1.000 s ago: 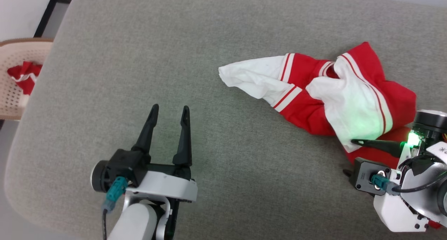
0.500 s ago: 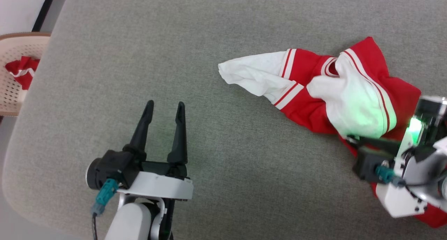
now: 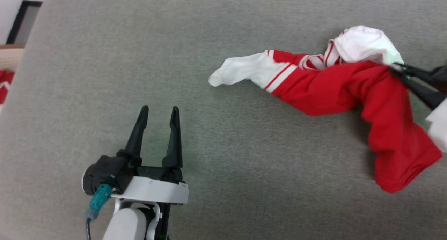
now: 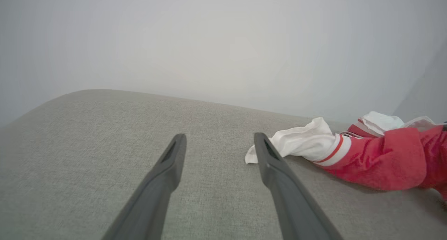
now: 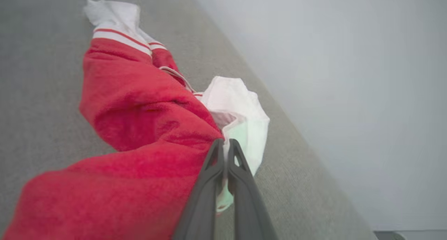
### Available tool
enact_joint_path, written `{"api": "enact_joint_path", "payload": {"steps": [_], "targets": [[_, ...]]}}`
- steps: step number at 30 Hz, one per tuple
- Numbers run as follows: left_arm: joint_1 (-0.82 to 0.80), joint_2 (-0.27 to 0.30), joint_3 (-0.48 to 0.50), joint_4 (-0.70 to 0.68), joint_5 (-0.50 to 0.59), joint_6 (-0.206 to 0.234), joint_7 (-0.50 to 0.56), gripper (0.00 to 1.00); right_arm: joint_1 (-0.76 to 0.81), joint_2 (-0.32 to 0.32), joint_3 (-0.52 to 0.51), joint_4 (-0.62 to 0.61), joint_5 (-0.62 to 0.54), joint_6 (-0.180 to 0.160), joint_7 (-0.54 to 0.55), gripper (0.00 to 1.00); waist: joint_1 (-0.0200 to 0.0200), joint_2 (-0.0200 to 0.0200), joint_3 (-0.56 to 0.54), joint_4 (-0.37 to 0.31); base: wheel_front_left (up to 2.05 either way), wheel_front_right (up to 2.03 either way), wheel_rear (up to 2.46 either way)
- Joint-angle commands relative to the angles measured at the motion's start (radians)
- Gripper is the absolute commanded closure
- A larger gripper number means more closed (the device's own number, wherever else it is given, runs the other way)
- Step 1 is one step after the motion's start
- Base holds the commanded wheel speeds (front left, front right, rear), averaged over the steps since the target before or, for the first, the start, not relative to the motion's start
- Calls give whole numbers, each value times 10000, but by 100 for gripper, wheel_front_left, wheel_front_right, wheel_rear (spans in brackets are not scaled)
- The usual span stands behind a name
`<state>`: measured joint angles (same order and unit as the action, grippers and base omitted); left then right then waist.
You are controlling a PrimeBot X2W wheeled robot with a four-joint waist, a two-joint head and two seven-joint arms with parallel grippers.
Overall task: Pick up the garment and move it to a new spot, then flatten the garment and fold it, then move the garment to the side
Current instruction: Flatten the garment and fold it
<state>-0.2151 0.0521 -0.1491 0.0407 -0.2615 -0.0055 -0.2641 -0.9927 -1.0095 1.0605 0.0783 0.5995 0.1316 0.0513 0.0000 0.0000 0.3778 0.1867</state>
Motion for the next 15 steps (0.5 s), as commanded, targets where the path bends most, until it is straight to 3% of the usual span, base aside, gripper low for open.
{"api": "enact_joint_path", "payload": {"steps": [1, 6, 11, 15], "targets": [[101, -8, 64, -46, -17, -58, 0, 0, 555, 22, -724, 291, 586, -18, -362, 100, 0, 0, -47, -272, 0, 0, 0], [60, -9, 142, -18, 80, -163, 0, 0, 1821, 169, -2620, 1289, 1360, -18, -1089, 100, 0, 0, -33, -609, 0, 0, 0], [-7, -7, 190, 38, 172, -267, 0, 0, 3191, 847, -4555, 2572, 1823, -18, -1710, 100, 0, 0, -38, -844, 0, 0, 0], [-4, -7, 258, 69, 217, -326, 0, 0, 3940, 1410, -5463, 3247, 1813, -16, -1937, 100, 0, 0, -42, -958, 0, 0, 0]]}}
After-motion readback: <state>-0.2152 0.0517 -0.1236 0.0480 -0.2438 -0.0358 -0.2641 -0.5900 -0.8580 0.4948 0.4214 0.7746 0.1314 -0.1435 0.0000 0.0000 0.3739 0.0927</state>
